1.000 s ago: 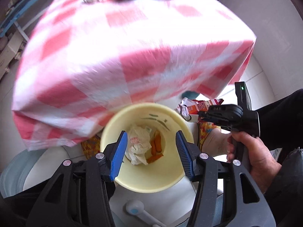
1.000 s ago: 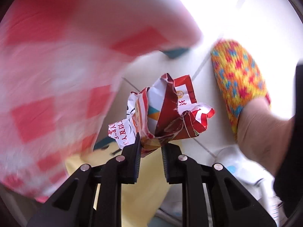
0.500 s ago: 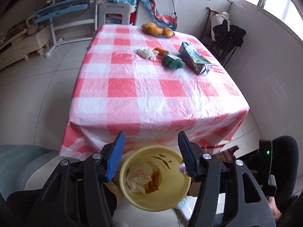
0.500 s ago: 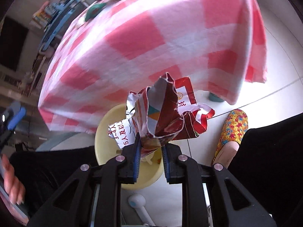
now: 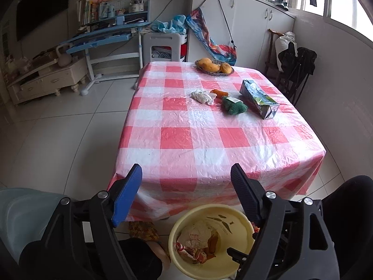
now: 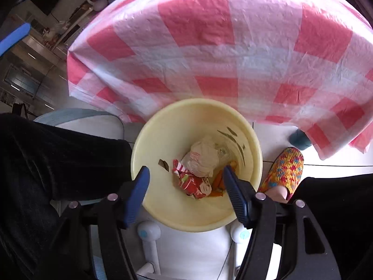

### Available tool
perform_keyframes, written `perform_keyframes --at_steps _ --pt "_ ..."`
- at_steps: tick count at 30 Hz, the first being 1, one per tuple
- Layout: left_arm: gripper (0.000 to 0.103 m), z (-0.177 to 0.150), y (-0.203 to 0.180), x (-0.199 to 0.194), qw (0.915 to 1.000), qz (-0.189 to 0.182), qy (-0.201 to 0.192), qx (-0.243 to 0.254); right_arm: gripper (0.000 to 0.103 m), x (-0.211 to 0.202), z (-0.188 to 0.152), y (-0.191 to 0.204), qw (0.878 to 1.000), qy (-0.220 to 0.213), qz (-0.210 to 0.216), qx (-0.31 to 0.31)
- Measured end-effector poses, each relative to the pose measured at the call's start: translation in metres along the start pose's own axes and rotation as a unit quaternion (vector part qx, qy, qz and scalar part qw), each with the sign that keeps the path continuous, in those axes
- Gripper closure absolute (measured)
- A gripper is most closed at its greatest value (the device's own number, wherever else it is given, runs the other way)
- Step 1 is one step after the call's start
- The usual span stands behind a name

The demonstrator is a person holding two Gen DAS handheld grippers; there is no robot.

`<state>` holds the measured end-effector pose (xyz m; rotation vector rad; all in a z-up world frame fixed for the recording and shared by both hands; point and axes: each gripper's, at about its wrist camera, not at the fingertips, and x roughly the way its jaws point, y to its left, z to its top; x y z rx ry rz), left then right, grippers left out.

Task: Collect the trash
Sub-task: 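Lower the snack bag into the bucket and open the right tool, then move both open tools back from the bucket toward the table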

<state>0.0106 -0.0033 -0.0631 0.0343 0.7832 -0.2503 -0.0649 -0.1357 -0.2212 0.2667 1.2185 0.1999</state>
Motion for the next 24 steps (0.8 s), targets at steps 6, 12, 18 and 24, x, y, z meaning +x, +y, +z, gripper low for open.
perform_keyframes --at_steps 6,12,18,24 --pt "0.024 0.002 0.008 -0.003 0.9996 0.008 -0.014 -0.024 0.030 -0.024 0.008 0.008 0.998 -0.066 -0.002 0.003" --pt "0.022 0.002 0.012 -0.005 0.9990 0.013 -0.023 -0.037 0.022 -0.046 0.015 0.013 0.990 -0.137 -0.020 -0.009" --pt "0.020 0.002 0.011 -0.004 0.9988 0.019 -0.026 -0.036 0.020 -0.063 0.021 0.015 0.982 -0.184 -0.034 -0.014" --pt "0.020 0.002 0.011 -0.004 0.9988 0.019 -0.027 -0.036 0.019 -0.073 0.024 0.018 0.976 -0.211 -0.043 -0.023"
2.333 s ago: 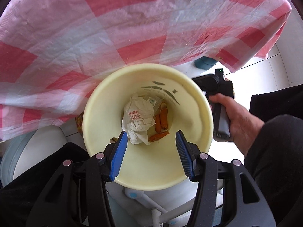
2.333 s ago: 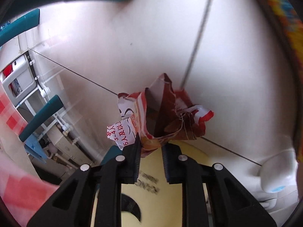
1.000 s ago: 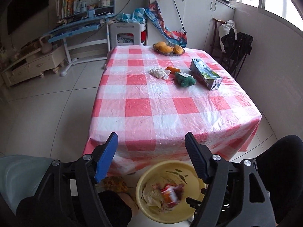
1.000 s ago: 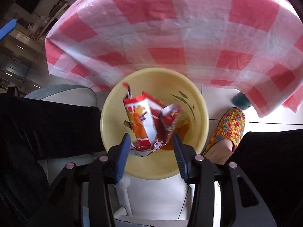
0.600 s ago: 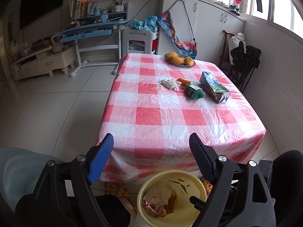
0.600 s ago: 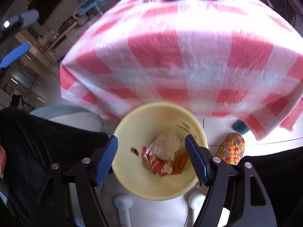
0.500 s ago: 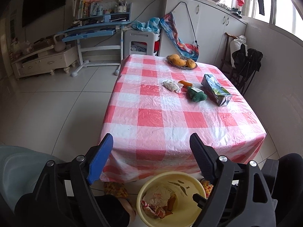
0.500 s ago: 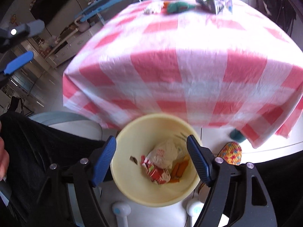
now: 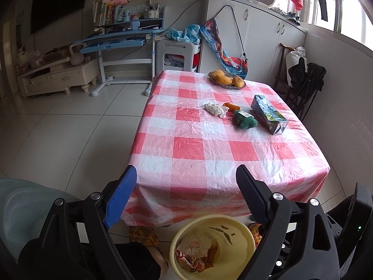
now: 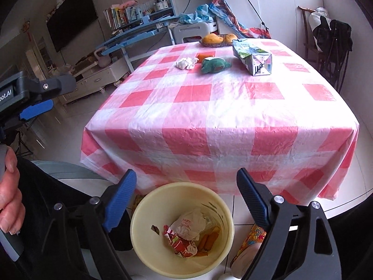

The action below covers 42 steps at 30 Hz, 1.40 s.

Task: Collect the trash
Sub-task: 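Move both open tools back from the bucket toward the table, then grasp the orange bread piece beside the green plush toy with the right tool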

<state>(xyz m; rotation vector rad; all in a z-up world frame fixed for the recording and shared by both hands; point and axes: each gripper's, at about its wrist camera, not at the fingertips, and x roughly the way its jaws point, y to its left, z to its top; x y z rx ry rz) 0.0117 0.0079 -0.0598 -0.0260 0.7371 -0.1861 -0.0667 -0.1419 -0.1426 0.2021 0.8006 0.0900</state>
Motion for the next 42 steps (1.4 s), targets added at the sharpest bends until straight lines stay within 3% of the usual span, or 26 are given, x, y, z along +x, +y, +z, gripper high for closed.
perform_keyframes --at_steps 4,10,15,22,29,31,32,35,42 --pt "0.019 0.001 0.001 0.001 1.0000 -0.003 0.000 -0.004 0.019 -0.008 0.010 -0.001 1.000 -0.017 0.002 -0.007" --pt "0.018 0.005 0.004 0.006 0.9999 -0.009 0.004 -0.013 0.013 -0.029 0.051 -0.007 0.996 -0.085 -0.008 -0.026" --pt "0.018 0.011 0.001 0.016 0.9995 -0.019 0.016 -0.018 0.013 -0.031 0.078 -0.026 0.994 -0.107 -0.018 -0.028" --pt "0.018 0.036 -0.002 0.034 0.9997 -0.010 0.019 -0.011 0.013 -0.022 0.118 -0.041 0.993 -0.105 -0.027 -0.036" --pt "0.018 0.079 -0.002 0.081 0.9989 -0.008 0.044 -0.012 0.013 0.008 0.154 -0.038 0.994 -0.077 -0.015 -0.082" --pt "0.018 0.090 0.007 0.094 0.9982 0.006 0.049 -0.035 0.020 0.020 0.163 -0.035 0.993 -0.067 -0.008 -0.095" --pt "0.018 0.094 0.013 0.099 0.9974 0.009 0.051 -0.049 0.029 0.029 0.168 -0.032 0.993 -0.056 0.000 -0.099" --pt "0.018 0.105 0.028 0.112 0.9952 0.014 0.055 -0.080 0.038 0.064 0.181 -0.019 0.993 -0.017 0.018 -0.119" --pt "0.018 0.116 0.025 0.140 0.9959 0.027 0.069 -0.053 0.061 0.159 0.203 -0.003 0.984 0.080 -0.022 -0.159"
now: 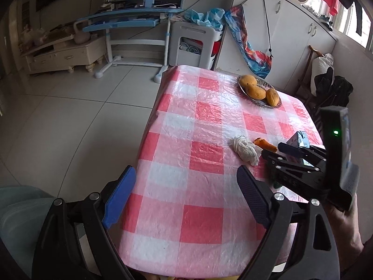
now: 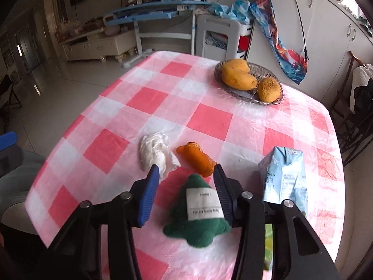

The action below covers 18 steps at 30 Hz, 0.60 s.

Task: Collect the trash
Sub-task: 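Grasp the orange bread piece beside the green plush toy with the right tool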

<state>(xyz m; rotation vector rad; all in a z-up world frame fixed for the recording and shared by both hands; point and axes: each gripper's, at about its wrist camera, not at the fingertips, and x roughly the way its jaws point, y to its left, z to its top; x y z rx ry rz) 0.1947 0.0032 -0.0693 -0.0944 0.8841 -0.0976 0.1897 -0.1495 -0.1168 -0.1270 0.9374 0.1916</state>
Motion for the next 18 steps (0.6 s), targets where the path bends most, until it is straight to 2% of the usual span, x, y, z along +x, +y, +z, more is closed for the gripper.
perform_keyframes --at_steps 1,3,4,7,9,10,14,18 --pt "0.018 0.003 -0.003 0.004 1.0000 0.000 0.000 0.005 0.062 0.009 0.003 -0.001 1.000 0.014 -0.006 -0.003" --pt "0.018 0.012 -0.009 0.012 0.9999 -0.002 0.002 0.012 0.072 0.023 0.007 -0.004 0.999 0.033 -0.019 -0.008" --pt "0.018 0.016 -0.012 0.017 0.9999 -0.005 0.004 0.014 0.072 0.026 0.009 -0.007 0.999 0.040 -0.018 -0.004" --pt "0.018 0.028 -0.024 0.036 0.9995 -0.014 0.016 0.023 0.077 0.027 0.012 -0.016 0.999 0.045 -0.001 0.010" --pt "0.018 0.034 -0.034 0.051 0.9990 -0.021 0.028 0.029 0.085 0.028 0.013 -0.021 0.999 0.047 0.010 0.019" --pt "0.018 0.036 -0.039 0.058 0.9986 -0.026 0.036 0.031 0.086 0.027 0.014 -0.024 0.999 0.047 0.014 0.025" --pt "0.018 0.038 -0.060 0.085 0.9967 -0.039 0.060 0.039 0.086 0.013 0.017 -0.041 0.997 0.022 0.043 0.061" --pt "0.019 0.033 -0.081 0.105 0.9948 -0.036 0.075 0.060 0.086 -0.023 0.023 -0.055 0.993 -0.046 0.058 0.086"
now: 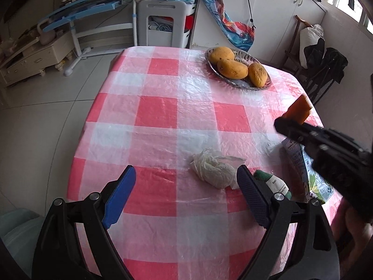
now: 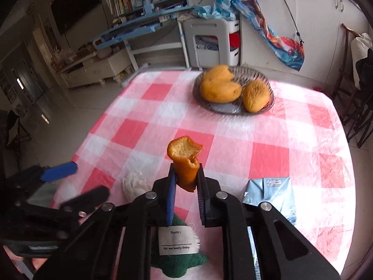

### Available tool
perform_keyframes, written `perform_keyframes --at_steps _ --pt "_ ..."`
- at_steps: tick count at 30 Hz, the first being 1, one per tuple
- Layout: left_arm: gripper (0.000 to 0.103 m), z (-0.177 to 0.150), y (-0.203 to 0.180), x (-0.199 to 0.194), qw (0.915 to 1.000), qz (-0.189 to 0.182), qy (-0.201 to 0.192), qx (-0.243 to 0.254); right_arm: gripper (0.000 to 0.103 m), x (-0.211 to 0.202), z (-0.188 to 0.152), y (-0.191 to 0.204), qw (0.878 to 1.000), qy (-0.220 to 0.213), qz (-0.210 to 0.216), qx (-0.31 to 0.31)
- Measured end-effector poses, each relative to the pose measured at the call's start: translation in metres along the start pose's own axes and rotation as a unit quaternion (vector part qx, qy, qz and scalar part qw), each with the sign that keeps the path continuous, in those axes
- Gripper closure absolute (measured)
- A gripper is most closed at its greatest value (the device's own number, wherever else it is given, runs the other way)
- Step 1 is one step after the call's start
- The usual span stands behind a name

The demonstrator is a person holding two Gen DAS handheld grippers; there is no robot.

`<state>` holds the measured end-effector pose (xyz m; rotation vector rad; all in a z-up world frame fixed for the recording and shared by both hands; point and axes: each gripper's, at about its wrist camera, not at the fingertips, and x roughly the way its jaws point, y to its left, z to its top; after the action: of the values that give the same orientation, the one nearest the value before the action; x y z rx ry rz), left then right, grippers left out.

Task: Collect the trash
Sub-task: 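Grasp the orange bread piece beside the green plush toy with the right tool, then grasp the white tissue bundle with the left tool while the right lifts the bread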

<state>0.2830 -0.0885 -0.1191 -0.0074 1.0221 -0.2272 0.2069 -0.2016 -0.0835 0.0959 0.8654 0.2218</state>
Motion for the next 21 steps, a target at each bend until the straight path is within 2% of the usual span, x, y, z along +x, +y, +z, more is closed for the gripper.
perform_keyframes --at_steps 5,9,11,16,17,21 --pt "0.019 -0.001 -0.013 0.022 0.9997 0.013 0.018 0.006 0.086 -0.029 0.008 -0.007 0.998 -0.059 0.022 0.025" --pt "0.021 -0.001 -0.020 0.027 0.9998 0.009 0.018 0.002 0.086 -0.031 0.010 -0.009 0.997 -0.065 0.036 0.037" --pt "0.025 0.000 -0.026 0.029 0.9998 0.012 0.013 0.011 0.086 -0.030 0.011 -0.009 0.996 -0.064 0.042 0.039" --pt "0.064 -0.003 -0.036 0.034 0.9991 0.022 0.007 0.037 0.086 -0.032 0.009 -0.006 0.996 -0.064 0.046 0.030" --pt "0.068 -0.003 -0.036 0.032 0.9990 0.017 0.006 0.040 0.086 -0.033 0.010 -0.005 0.996 -0.064 0.046 0.028" --pt "0.072 -0.006 -0.026 0.014 0.9994 -0.006 -0.021 0.026 0.086 -0.034 0.010 -0.001 0.996 -0.067 0.049 0.022"
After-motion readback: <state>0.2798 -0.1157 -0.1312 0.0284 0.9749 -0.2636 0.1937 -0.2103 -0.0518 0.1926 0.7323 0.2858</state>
